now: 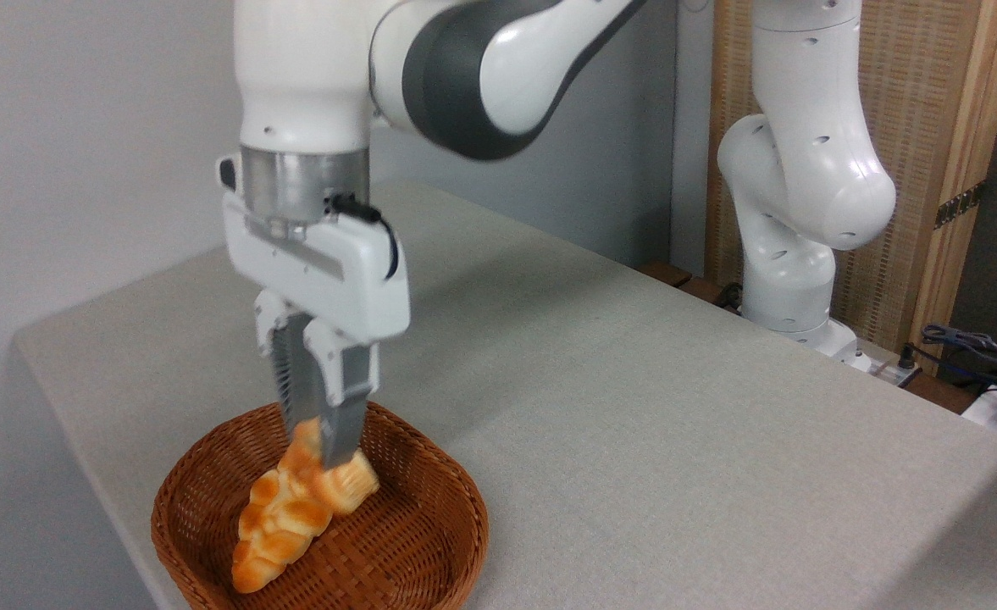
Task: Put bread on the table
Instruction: 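Lift the held roll up out of the basket, then move the roll beside the basket and lower it onto the table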
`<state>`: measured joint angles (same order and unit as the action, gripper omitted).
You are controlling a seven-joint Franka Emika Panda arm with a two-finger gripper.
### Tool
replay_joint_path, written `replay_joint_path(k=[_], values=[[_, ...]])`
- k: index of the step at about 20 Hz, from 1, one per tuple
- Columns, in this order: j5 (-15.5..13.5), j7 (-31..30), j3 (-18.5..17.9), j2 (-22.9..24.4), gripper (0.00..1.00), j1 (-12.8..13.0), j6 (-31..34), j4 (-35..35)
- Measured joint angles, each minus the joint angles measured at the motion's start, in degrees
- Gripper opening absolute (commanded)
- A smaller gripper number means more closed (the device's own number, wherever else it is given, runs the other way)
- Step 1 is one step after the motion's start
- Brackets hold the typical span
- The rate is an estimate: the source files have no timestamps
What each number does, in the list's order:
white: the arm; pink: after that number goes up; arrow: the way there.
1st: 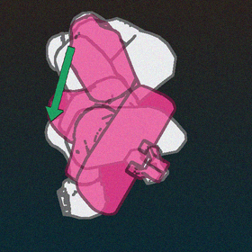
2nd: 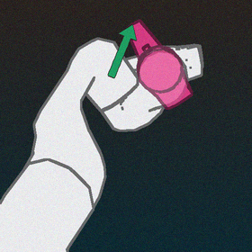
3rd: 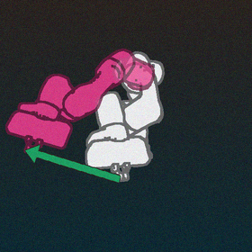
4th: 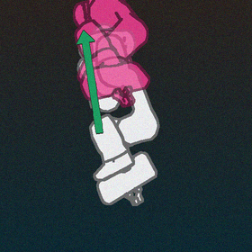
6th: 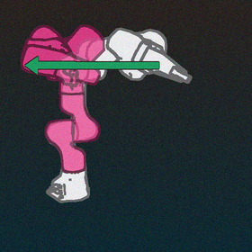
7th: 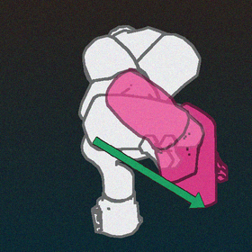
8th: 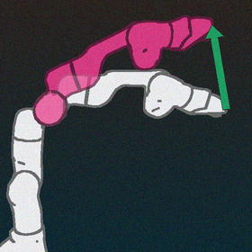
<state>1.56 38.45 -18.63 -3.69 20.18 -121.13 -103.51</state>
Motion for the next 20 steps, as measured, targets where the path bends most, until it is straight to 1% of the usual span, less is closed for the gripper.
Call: replay_joint_path(k=[3,4,6,8,10,12,15,16,17,18,20], values=[[-0.3,0.0,1.1,2.4,0.51,0.1,6.9,0.0],[-1.3,0.0,1.5,3.4,0.51,0.1,9.9,0.0],[-3.2,0.0,2.3,4.5,0.51,0.1,13.3,0.0],[-4.4,-0.1,3.3,5.3,0.51,0.2,16.9,0.0],[-5.2,-0.9,4.4,5.6,0.52,0.2,19.6,-0.1],[-5.7,-2.2,5.7,5.6,0.55,0.2,21.3,-0.3],[-5.9,-4.3,7.6,5.5,0.60,0.3,22.0,-1.3],[-5.9,-5.2,8.3,5.4,0.71,0.4,22.0,-1.9],[-6.0,-5.6,8.8,5.4,0.93,0.5,22.0,-2.4],[-6.0,-5.7,9.0,5.2,0.98,0.7,22.0,-2.8],[-6.0,-5.7,9.2,5.0,1.00,1.2,22.0,-3.1]])
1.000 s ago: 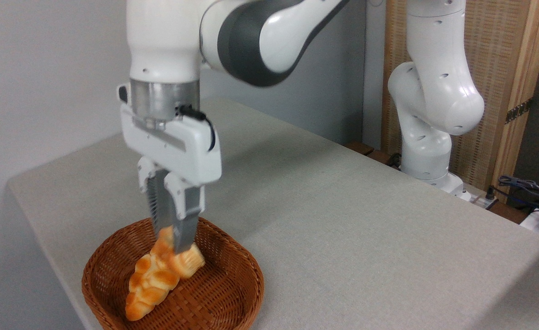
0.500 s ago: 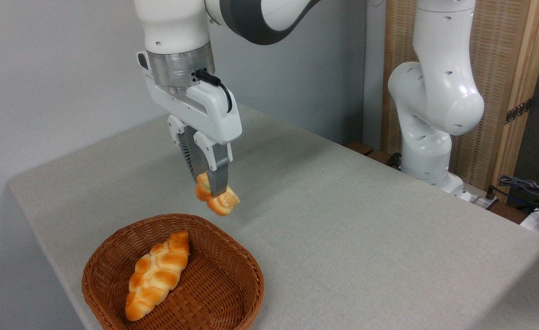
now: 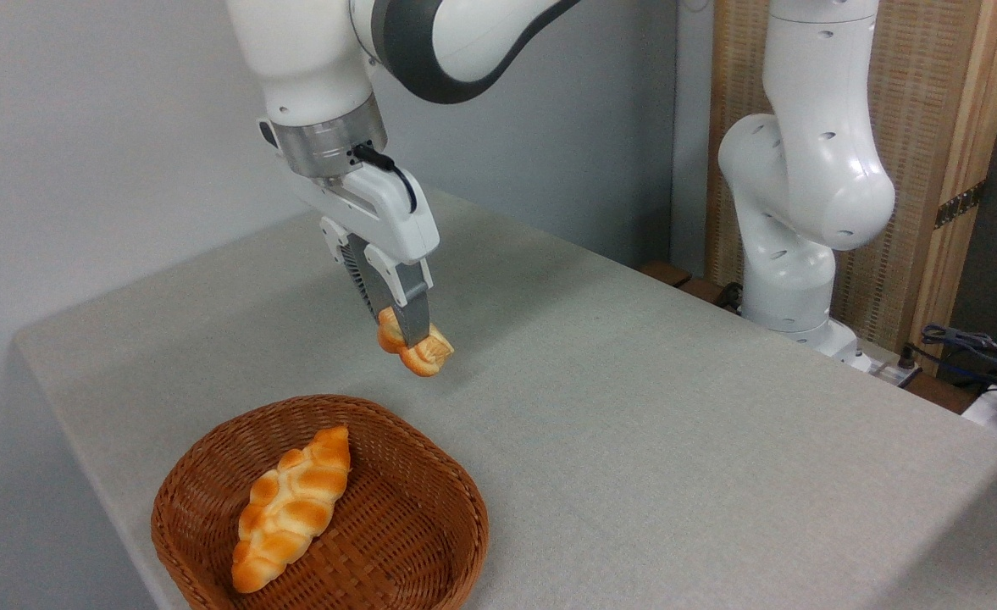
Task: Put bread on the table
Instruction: 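Move the roll beside the basket and lower it onto the table, then open the gripper to release the roll and raise it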
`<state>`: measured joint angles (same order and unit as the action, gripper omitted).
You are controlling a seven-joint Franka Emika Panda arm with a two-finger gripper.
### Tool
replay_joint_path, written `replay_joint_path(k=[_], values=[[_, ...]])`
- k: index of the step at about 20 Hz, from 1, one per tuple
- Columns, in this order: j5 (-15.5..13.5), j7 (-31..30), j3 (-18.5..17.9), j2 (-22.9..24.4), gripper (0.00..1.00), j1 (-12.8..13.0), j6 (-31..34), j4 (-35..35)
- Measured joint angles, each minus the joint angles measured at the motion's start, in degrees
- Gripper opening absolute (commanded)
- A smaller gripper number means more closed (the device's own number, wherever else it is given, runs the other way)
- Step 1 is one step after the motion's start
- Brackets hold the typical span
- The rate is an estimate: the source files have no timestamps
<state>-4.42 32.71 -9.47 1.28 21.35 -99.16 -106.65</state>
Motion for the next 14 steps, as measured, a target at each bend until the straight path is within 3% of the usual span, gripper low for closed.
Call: replay_joint_path(k=[14], values=[[0.0,0.0,0.0,-1.7,1.00,0.3,0.0,-0.2]])
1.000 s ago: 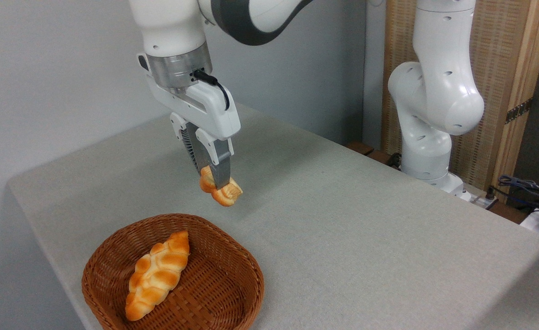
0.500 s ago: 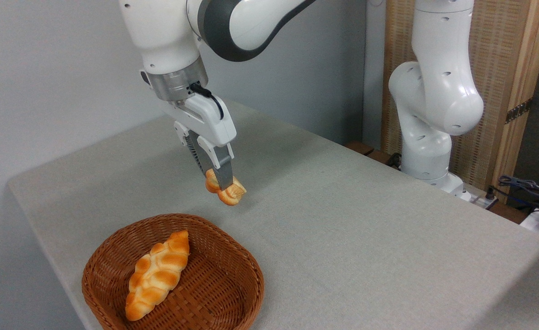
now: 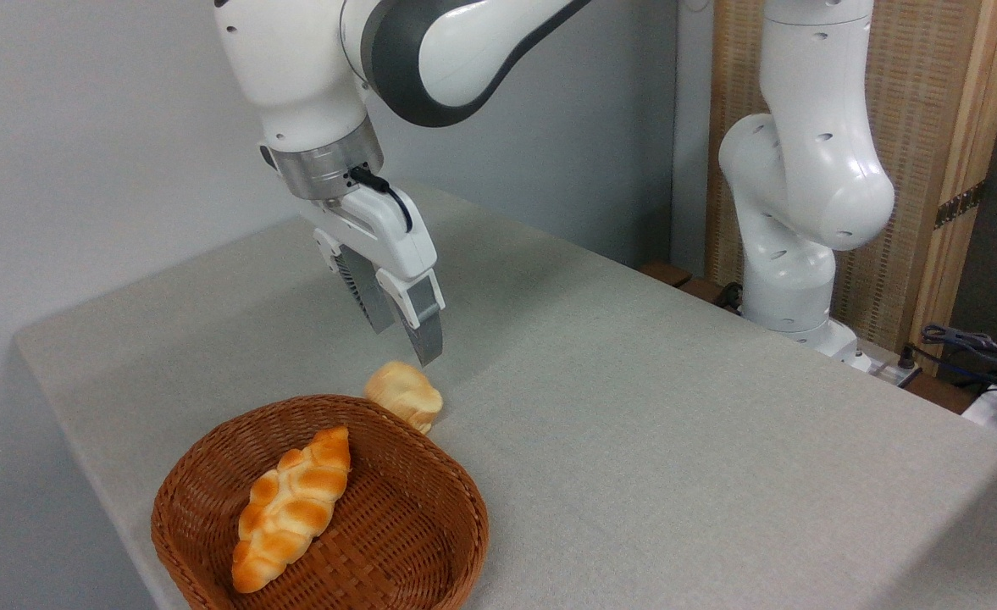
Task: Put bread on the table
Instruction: 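Open the gripper to release the roll and raise it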
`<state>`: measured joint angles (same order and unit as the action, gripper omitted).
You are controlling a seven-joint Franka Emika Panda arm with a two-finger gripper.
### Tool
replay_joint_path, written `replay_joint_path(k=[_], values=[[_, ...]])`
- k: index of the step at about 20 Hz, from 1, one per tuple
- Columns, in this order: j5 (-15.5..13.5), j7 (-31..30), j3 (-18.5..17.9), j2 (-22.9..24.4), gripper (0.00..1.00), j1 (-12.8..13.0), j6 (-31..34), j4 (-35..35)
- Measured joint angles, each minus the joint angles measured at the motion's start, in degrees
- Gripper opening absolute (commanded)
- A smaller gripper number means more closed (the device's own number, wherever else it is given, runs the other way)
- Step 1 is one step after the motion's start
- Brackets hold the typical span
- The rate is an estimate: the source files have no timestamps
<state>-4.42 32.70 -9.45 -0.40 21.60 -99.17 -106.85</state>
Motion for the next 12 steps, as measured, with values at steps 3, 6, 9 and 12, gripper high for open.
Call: replay_joint_path(k=[3,6,9,12], values=[[0.0,0.0,0.0,0.0,1.00,0.0,0.0,0.0],[0.0,0.0,0.0,0.2,1.00,0.0,-0.2,0.2],[0.0,0.0,-0.2,0.8,1.00,-0.2,-2.8,0.7],[0.0,0.0,-0.6,1.4,1.00,-0.5,-5.4,1.1]])
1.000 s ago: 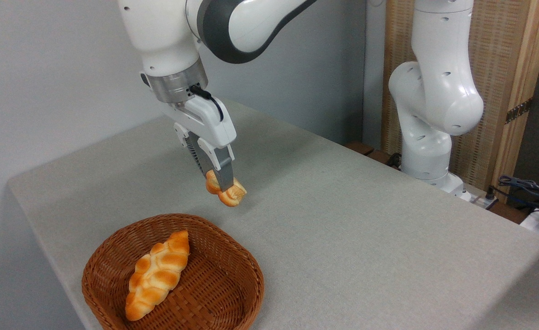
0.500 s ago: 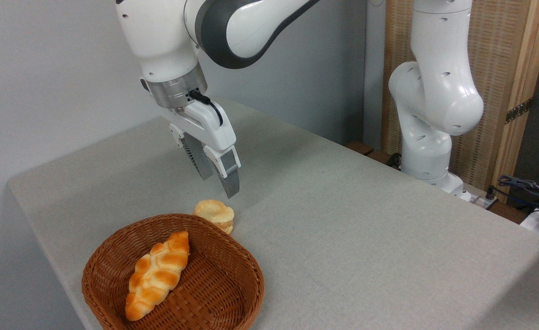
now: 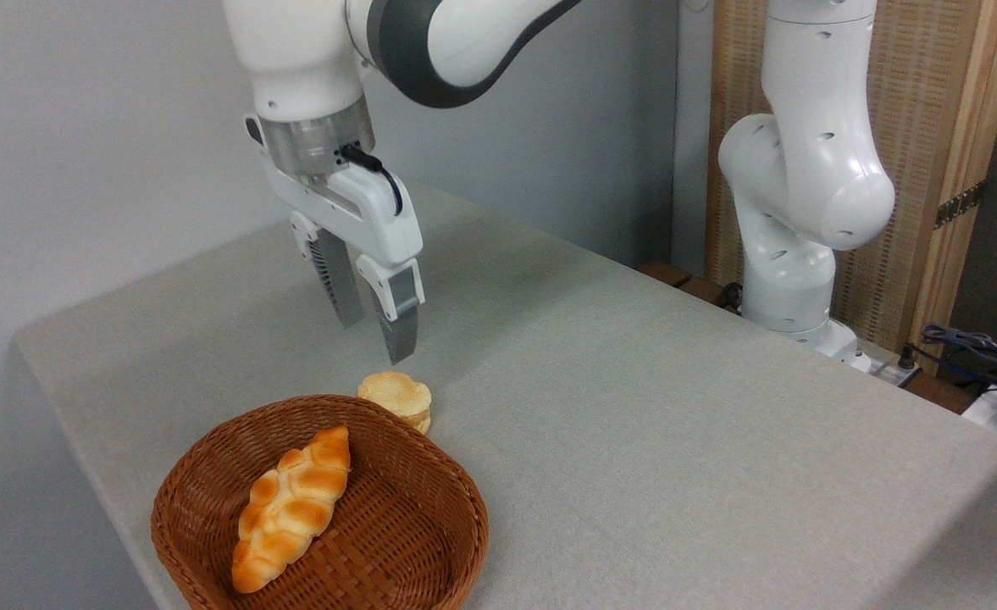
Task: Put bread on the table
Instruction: 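Open the gripper to release the roll and raise it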
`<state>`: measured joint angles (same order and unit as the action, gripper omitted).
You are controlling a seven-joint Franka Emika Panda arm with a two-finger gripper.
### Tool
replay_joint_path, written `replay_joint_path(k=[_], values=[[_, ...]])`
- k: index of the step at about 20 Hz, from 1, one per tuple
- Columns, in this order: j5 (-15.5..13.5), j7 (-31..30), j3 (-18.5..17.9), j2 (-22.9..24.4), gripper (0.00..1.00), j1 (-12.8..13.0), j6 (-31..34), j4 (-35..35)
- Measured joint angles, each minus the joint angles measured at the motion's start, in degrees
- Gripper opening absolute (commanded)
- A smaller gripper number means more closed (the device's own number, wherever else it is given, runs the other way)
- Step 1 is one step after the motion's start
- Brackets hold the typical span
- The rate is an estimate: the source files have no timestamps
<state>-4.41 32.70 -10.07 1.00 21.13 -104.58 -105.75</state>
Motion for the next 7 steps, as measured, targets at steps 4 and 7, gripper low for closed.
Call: replay_joint_path(k=[4,7], values=[[0.3,0.2,-1.0,0.9,1.00,-0.4,-3.1,0.4],[0.5,0.3,-1.8,1.2,1.00,-0.5,-4.0,2.0]])
